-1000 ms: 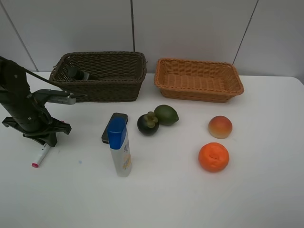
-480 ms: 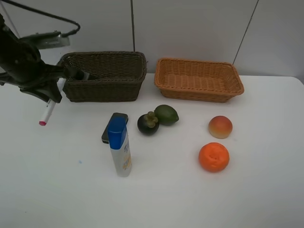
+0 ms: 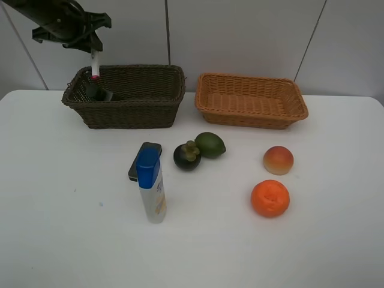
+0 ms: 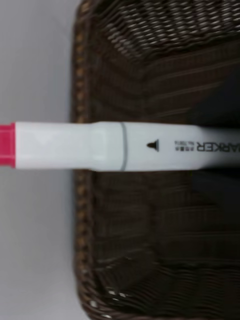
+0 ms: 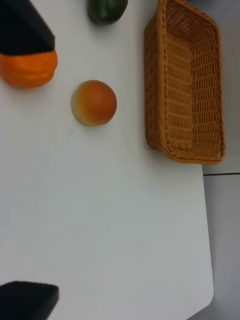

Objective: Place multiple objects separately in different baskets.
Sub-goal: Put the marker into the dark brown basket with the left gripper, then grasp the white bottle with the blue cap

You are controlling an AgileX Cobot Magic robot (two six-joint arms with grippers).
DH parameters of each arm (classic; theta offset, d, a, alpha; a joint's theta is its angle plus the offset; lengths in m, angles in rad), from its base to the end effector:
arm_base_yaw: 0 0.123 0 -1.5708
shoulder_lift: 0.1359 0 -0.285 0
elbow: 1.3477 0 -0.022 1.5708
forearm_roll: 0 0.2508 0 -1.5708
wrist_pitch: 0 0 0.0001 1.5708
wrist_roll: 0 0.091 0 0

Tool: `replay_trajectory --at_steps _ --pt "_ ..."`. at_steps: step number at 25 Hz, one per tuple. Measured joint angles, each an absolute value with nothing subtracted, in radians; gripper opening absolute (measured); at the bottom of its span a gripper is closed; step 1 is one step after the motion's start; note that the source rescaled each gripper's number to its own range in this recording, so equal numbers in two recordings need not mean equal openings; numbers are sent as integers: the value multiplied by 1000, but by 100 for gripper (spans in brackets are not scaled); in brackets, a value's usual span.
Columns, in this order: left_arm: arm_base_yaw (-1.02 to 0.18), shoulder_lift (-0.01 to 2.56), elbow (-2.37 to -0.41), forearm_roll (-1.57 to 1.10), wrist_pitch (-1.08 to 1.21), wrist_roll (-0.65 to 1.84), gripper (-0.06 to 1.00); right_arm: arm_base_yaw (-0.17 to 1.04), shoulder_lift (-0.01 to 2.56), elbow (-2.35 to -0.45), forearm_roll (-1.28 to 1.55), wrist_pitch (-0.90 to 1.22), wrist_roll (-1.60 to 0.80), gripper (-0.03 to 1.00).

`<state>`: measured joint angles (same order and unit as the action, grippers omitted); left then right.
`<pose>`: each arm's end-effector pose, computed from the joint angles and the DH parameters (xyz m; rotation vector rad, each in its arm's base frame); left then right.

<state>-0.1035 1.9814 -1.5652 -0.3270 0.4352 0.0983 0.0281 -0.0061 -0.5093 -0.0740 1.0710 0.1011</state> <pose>0.4551 -0.0597 0.2452 -0.0429 2.3260 -0.3107 -0.0072 -0.0061 0.2792 0.0789 2.0355 -0.0074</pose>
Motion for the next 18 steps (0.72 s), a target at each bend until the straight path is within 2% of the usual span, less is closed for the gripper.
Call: replay_trajectory --at_steps 2,4,5,8,9,12,18 --pt "-103 2042 -1598 -336 420 100 2 28 -6 -509 -74 1071 101 100" --pt "-103 2078 -1618 -341 414 102 10 28 -6 -509 -74 1071 101 100" --pt "-103 2093 -1621 -344 412 103 24 28 -6 -509 -74 1071 101 100" --pt "-103 2116 -1624 -348 412 104 79 28 -6 -509 -74 1071 101 100" --pt "-103 2119 -1624 -348 413 104 88 28 -6 -509 -74 1071 101 100" --pt "-103 2120 -1626 -360 413 104 98 28 -6 -509 -74 1071 101 100" --pt "-103 2045 -1638 -426 586 104 100 28 -6 -509 -74 1071 101 100"
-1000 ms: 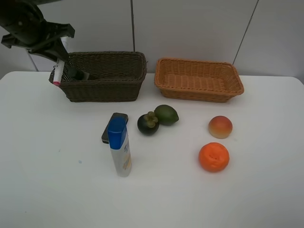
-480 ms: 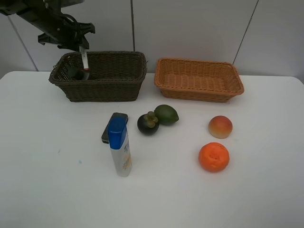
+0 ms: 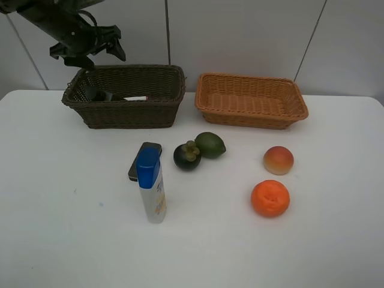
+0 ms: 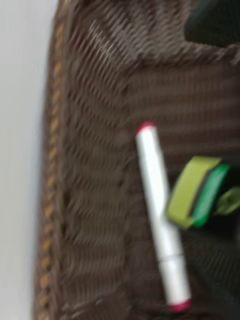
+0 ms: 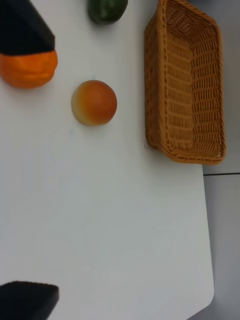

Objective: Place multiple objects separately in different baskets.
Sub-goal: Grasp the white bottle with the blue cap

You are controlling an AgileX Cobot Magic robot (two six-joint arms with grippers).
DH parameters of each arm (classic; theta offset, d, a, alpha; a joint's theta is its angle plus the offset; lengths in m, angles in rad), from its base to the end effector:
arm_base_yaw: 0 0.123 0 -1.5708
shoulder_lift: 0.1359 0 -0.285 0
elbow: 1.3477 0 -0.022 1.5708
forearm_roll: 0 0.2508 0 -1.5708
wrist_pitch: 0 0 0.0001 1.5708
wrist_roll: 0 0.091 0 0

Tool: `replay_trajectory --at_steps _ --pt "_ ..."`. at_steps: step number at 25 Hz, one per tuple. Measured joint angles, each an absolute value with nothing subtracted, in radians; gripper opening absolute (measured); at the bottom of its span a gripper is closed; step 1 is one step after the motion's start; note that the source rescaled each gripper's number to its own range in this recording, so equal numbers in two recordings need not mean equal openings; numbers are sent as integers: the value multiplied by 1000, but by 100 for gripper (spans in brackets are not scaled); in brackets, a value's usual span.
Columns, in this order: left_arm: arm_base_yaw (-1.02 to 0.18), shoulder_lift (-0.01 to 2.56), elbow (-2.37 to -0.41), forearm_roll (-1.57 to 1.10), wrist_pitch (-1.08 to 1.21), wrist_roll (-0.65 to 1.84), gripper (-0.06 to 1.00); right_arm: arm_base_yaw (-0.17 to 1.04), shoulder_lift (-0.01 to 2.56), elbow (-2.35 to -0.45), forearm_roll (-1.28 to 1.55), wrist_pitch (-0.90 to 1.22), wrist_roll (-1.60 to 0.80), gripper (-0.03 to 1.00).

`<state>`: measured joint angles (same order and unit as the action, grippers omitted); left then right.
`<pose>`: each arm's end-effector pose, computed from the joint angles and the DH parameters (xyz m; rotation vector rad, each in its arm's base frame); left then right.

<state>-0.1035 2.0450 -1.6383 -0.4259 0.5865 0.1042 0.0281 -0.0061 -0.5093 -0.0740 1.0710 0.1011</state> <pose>0.4611 -0.0689 0.2313 -0.0835 2.4514 -0.4415 -0.0072 -0.0061 0.2792 0.0789 2.0355 -0.0074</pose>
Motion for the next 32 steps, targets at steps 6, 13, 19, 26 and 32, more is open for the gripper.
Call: replay_trajectory --at_steps 6,13,19,26,32 --pt "-103 1906 -1652 -457 981 86 100 28 -6 -509 -74 1071 101 100" --pt "-192 1876 -1643 -360 1198 17 100 28 -6 -509 -74 1071 101 100" --pt "-383 1876 -1561 -219 1199 -101 100 28 -6 -509 -74 1071 101 100" --pt "-532 1876 -1466 -91 1125 -256 100 28 -6 -509 -74 1071 101 100" --pt "-569 1876 -1400 -72 1037 -305 100 28 -6 -509 -74 1071 101 100"
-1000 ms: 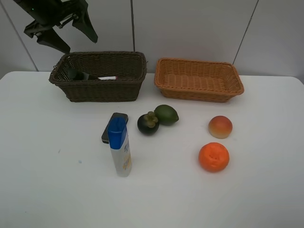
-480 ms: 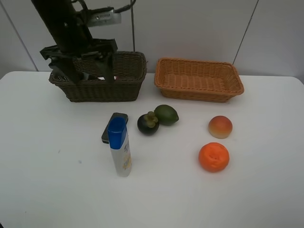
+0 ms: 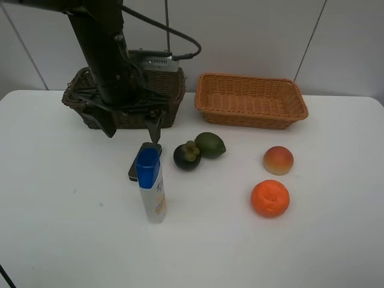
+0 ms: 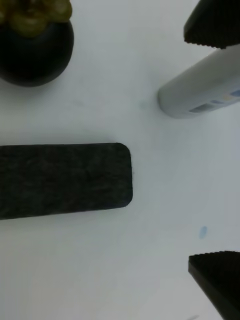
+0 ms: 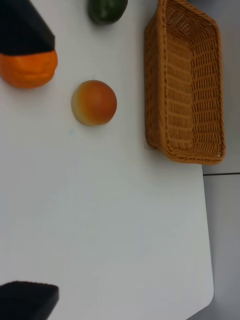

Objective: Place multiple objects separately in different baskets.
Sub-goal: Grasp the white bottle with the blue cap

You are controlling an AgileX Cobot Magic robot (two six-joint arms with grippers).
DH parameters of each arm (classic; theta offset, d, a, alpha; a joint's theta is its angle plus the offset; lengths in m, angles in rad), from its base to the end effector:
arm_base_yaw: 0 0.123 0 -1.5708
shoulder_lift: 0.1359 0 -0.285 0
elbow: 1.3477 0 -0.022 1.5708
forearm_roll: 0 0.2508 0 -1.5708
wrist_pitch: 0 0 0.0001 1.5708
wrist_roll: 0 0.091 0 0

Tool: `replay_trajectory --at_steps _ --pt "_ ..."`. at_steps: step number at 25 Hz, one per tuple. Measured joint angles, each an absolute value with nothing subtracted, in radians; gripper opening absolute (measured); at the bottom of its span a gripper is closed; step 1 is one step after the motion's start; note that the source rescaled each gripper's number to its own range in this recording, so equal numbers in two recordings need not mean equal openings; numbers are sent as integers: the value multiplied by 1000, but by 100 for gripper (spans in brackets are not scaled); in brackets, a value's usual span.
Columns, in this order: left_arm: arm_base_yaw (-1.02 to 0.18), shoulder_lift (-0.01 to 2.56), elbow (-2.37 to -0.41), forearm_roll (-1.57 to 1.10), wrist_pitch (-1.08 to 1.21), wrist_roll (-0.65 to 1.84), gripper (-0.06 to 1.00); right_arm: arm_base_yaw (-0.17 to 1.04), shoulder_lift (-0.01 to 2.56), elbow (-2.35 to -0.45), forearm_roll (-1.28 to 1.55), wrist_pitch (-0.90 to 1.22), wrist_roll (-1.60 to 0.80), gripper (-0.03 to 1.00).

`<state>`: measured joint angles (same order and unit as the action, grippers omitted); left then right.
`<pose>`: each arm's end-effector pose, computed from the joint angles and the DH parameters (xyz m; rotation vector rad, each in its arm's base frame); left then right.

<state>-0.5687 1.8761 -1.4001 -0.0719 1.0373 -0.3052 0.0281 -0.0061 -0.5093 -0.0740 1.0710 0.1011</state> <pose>0.3131 -0.2068 0.2161 0.3501 3.0122 -0.1817 -0.0072 -0.0061 0.2792 0.0789 2.0355 -0.0074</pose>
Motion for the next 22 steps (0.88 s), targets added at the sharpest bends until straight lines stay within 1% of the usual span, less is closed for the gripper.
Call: replay_trajectory --at_steps 4,11,14,17,22 --pt "-585 1876 -1400 -111 1044 -305 100 28 -6 -509 -74 1071 101 100" --pt "-586 1876 -1400 -238 1112 -261 100 28 -6 -509 -74 1071 101 100" --pt "-591 1876 -1400 -253 1144 -258 100 28 -6 -509 -74 1071 101 100" --pt "-619 1876 -1400 -253 1155 -258 100 28 -6 -509 -74 1071 101 100" --pt "-704 1876 -1400 -233 1162 -269 100 28 -6 -509 -74 1071 101 100"
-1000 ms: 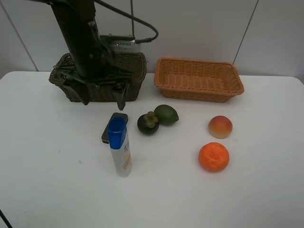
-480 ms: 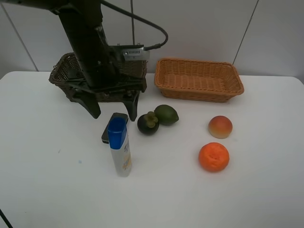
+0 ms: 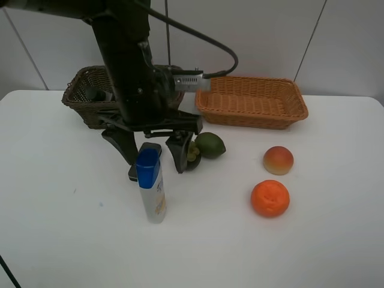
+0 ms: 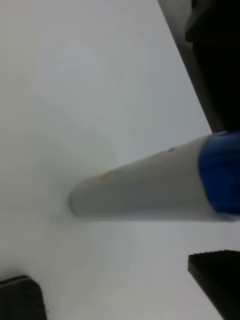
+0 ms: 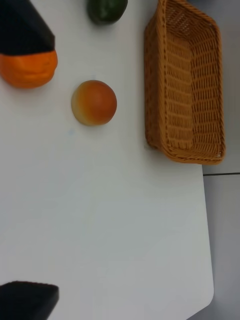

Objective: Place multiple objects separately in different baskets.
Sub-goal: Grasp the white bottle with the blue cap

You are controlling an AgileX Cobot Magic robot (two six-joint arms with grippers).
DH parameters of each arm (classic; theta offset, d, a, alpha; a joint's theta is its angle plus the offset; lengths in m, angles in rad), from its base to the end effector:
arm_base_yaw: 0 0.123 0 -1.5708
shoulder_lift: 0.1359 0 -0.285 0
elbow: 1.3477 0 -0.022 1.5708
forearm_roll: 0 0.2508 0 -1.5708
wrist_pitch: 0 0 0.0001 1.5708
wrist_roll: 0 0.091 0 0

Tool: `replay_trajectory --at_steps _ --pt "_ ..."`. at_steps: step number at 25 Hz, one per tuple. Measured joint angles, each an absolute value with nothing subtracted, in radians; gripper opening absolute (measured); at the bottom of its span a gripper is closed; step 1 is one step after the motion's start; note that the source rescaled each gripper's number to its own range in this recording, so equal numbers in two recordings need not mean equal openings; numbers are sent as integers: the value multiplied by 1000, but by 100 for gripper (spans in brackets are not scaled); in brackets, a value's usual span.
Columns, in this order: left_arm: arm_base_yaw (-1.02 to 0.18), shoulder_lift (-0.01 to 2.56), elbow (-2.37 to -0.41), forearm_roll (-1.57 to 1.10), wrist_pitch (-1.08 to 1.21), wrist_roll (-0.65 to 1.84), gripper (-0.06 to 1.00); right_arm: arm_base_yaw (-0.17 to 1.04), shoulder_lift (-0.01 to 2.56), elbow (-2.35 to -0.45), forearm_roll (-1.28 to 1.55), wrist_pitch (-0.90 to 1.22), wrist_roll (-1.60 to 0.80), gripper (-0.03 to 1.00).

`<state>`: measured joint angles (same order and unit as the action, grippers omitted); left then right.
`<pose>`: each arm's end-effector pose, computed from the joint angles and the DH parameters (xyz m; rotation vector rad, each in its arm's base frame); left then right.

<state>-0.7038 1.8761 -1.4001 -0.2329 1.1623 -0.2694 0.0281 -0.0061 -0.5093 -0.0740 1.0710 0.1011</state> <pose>0.2655 -0.2507 0.2171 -0.5204 -2.9988 0.3038 -0.0072 -0.0061 0.2792 0.0789 2.0355 -0.0074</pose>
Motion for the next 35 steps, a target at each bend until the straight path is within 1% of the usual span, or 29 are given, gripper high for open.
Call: replay_trajectory --at_steps 12,22,35 --pt "-869 1876 -1400 -75 1189 -386 100 28 -6 -509 -74 1071 101 100" --pt "-875 1876 -1378 -43 1178 -411 100 28 -6 -509 -74 1071 101 100" --pt "-875 1873 -1236 -38 992 -412 100 28 -6 -509 -74 1071 101 100"
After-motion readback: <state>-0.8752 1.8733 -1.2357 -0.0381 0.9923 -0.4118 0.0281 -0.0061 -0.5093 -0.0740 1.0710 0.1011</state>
